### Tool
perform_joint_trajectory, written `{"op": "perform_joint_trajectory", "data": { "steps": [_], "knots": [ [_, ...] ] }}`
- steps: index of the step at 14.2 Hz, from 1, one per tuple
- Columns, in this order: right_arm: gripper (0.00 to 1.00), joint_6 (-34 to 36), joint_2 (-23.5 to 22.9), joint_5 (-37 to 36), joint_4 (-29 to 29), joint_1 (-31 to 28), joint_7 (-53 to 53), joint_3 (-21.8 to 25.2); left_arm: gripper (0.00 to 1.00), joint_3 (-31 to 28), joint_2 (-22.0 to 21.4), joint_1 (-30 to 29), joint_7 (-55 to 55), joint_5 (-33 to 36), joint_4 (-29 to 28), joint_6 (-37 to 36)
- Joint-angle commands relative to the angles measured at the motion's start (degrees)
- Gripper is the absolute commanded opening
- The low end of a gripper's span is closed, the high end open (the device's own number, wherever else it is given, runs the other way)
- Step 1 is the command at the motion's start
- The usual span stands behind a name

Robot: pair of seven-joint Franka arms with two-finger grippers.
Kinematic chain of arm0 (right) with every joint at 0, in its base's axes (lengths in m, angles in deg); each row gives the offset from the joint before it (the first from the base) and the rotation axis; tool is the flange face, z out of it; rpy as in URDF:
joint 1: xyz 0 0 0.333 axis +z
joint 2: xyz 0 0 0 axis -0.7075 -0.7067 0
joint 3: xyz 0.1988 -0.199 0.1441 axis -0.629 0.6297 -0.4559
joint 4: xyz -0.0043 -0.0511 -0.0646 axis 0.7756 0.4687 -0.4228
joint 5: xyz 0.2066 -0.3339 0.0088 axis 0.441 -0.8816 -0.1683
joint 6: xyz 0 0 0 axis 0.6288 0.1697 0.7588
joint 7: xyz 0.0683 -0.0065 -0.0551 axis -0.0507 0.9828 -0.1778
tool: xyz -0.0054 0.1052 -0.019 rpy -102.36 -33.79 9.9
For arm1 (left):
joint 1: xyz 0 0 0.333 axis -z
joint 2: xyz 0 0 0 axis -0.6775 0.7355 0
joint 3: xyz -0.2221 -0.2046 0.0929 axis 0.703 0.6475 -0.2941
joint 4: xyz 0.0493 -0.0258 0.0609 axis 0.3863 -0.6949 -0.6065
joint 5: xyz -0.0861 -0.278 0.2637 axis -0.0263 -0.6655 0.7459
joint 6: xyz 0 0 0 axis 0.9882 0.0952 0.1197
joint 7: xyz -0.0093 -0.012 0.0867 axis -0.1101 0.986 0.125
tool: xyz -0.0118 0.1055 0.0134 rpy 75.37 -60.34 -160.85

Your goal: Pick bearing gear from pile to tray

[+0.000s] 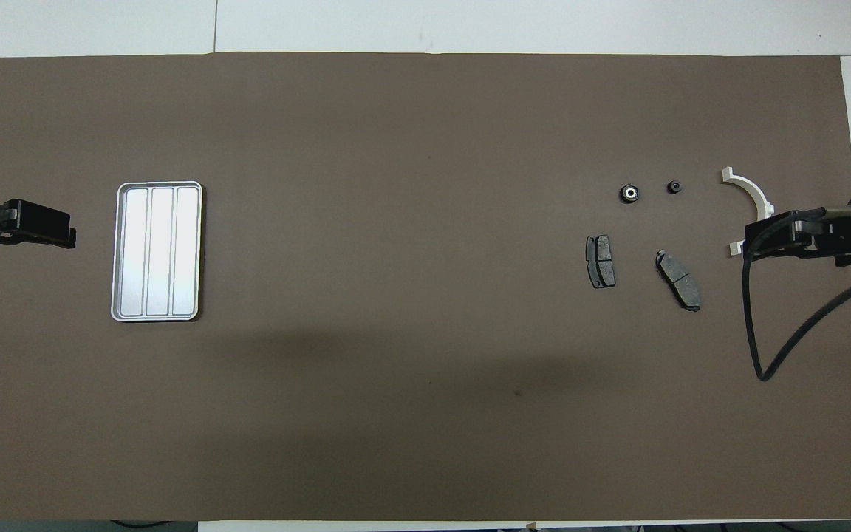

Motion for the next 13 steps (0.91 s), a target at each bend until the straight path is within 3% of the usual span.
{"op": "perform_joint_trajectory", "data": {
  "steps": [1,13],
  "knots": [
    [1.00,0.1,0.8,1.8,0.4,-0.5,-1.7,0.1,1.00,-0.6,-0.9,0.7,-0.6,-0.7,-1.1,0.4],
    [1.00,-0.8,0.8,1.8,0.4,-0.5,-1.8,0.1,1.00,-0.6,-0.9,0.7,-0.6,-0.7,-1.1,0.4]
  ]
}}
